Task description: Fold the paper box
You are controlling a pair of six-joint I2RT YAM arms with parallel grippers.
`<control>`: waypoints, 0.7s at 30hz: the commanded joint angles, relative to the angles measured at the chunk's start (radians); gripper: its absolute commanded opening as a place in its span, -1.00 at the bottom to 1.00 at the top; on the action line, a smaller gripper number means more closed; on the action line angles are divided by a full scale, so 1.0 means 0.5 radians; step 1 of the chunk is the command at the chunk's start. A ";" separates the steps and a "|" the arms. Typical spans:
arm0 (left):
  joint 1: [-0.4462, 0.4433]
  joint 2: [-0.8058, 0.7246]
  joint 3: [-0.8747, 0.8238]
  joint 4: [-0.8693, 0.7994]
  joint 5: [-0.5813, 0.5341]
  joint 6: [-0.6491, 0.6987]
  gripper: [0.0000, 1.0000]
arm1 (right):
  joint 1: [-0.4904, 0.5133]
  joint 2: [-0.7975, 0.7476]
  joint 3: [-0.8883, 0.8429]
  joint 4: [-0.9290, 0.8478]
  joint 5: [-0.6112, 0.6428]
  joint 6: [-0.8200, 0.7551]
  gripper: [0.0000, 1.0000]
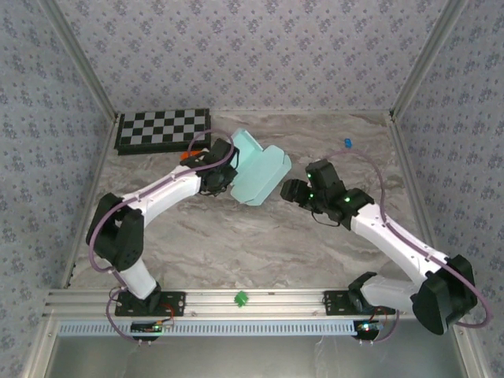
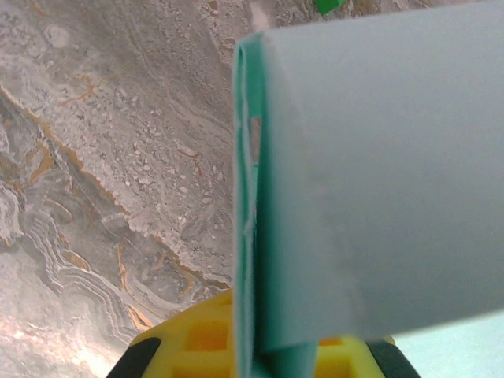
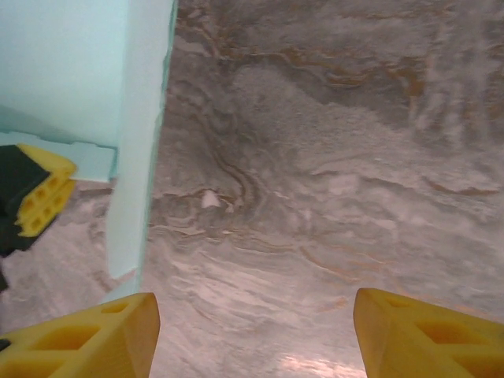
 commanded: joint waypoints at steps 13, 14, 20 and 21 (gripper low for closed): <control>-0.017 -0.055 -0.054 -0.054 0.085 -0.266 -1.00 | -0.017 0.175 -0.014 0.433 -0.203 0.105 0.23; -0.017 -0.059 -0.059 -0.051 0.087 -0.266 -1.00 | -0.018 0.193 -0.011 0.465 -0.222 0.108 0.20; -0.018 -0.062 -0.068 -0.041 0.118 -0.275 -1.00 | -0.009 0.280 0.001 0.583 -0.271 0.124 0.05; -0.017 -0.058 -0.071 -0.043 0.131 -0.283 -1.00 | -0.006 0.294 0.009 0.589 -0.273 0.124 0.00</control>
